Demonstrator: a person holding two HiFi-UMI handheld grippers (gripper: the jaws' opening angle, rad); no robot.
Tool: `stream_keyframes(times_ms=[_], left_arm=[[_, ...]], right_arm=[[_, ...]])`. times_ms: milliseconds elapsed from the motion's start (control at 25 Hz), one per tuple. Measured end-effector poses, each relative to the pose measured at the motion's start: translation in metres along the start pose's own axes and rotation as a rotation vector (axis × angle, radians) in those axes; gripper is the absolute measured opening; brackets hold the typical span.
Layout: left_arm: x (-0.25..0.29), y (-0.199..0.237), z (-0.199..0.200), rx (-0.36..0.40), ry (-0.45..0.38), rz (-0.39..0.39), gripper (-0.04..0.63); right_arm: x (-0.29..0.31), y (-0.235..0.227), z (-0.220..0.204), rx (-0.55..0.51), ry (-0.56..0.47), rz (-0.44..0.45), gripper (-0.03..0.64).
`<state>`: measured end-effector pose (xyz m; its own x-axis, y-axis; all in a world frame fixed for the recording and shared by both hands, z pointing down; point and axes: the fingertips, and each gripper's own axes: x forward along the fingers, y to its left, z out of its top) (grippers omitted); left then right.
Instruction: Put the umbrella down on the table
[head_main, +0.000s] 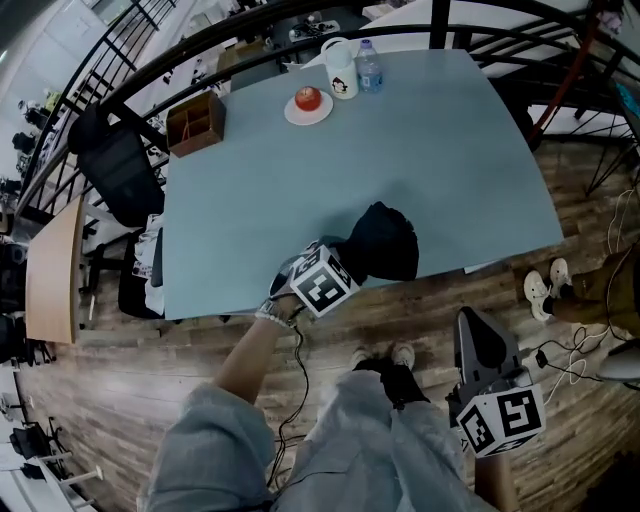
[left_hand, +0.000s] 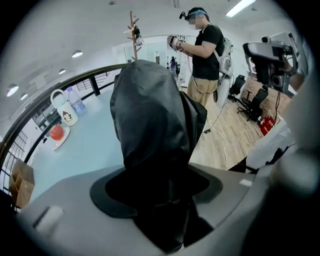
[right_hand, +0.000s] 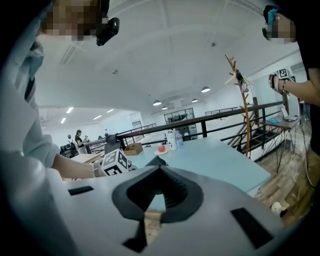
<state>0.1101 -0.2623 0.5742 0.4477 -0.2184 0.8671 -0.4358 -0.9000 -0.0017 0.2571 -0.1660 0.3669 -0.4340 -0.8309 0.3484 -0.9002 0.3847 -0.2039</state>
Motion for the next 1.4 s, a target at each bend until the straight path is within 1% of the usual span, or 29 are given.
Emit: stream_keyframes(times_ms=[120, 440, 600, 720, 960, 1080, 1160, 1320, 1400], left_arm=[[0.018, 0.0, -0.009, 0.022, 0.061, -0.019, 0.276], [0.054, 0.002, -0.029, 0.086, 0.193, -0.033, 0.276], [0.063, 0.004, -0.034, 0.102, 0.238, -0.038, 0.276], [0.068, 0.005, -0.033, 0.113, 0.251, -0.04, 0.276], [0.072, 0.005, -0.033, 0.094, 0.255, -0.075, 0.278], [0.072, 0.007, -0.034, 0.092, 0.237, -0.07, 0.284], [0.071, 0.009, -0.034, 0.083, 0.22, -0.061, 0.306], [0.07, 0.011, -0.031, 0.045, 0.192, -0.043, 0.327], [0.067, 0.01, -0.031, 0.018, 0.174, -0.051, 0.328]], right_arm=[[-0.002, -0.002, -0.002, 0.003, 0.009, -0.013, -0.002], [-0.001, -0.005, -0.014, 0.02, 0.038, -0.022, -0.002], [-0.002, -0.007, -0.016, 0.03, 0.045, -0.028, -0.002], [-0.001, -0.008, -0.018, 0.034, 0.049, -0.031, -0.002], [0.001, -0.007, -0.022, 0.048, 0.052, -0.033, -0.002], [0.004, -0.006, -0.022, 0.046, 0.055, -0.03, -0.002], [0.004, -0.004, -0.021, 0.04, 0.049, -0.027, -0.002], [0.009, 0.002, -0.015, 0.029, 0.036, -0.013, -0.002], [0.011, 0.007, -0.014, 0.028, 0.034, -0.002, -0.002]])
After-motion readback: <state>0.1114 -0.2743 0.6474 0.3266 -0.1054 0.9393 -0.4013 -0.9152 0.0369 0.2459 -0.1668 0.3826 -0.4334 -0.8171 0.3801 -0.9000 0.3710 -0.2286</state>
